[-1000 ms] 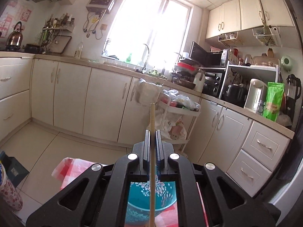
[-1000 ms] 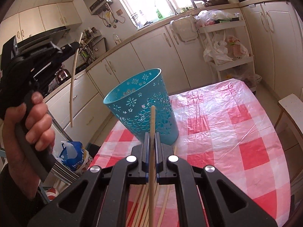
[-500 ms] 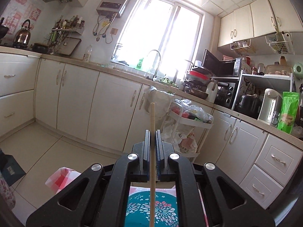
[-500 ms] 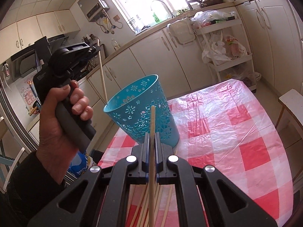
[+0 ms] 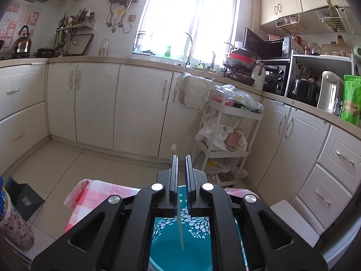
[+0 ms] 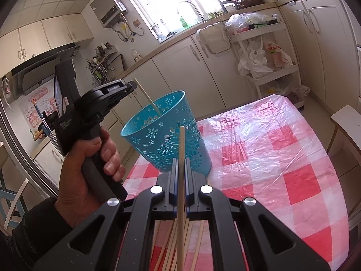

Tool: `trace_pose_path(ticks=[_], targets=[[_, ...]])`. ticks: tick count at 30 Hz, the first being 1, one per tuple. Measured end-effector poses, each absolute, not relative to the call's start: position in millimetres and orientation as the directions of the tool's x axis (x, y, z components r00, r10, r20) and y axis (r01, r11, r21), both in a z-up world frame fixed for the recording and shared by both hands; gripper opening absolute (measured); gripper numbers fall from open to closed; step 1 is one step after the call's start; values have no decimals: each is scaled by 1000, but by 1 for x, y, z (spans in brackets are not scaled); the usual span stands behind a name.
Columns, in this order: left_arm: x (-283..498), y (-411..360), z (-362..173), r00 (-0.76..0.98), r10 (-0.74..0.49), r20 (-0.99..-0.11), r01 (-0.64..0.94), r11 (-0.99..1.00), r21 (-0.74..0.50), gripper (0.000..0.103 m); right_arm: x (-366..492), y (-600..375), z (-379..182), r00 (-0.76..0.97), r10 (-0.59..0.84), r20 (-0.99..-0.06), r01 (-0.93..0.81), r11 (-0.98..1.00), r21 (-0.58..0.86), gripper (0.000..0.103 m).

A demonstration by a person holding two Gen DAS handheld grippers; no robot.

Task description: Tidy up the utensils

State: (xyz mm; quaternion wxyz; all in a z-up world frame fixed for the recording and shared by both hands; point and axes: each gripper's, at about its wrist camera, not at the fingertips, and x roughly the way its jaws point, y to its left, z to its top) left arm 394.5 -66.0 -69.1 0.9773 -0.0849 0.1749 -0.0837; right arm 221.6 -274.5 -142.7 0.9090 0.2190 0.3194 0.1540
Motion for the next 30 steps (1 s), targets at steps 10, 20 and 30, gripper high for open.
trace_pose_path(ticks=[10, 20, 30], targets=[[332, -13, -65, 917, -115, -382, 5, 961, -275, 39, 222, -277, -119, 782, 455, -425, -187, 823, 537, 6], [307, 25, -62, 915, -89, -393, -57, 937, -345, 48, 278, -239, -29, 837, 508, -203, -344, 778, 526, 6], [310, 38, -56, 914, -98, -393, -62, 925, -374, 48, 345, -205, -20, 915, 367, -170, -275, 873, 404, 6]])
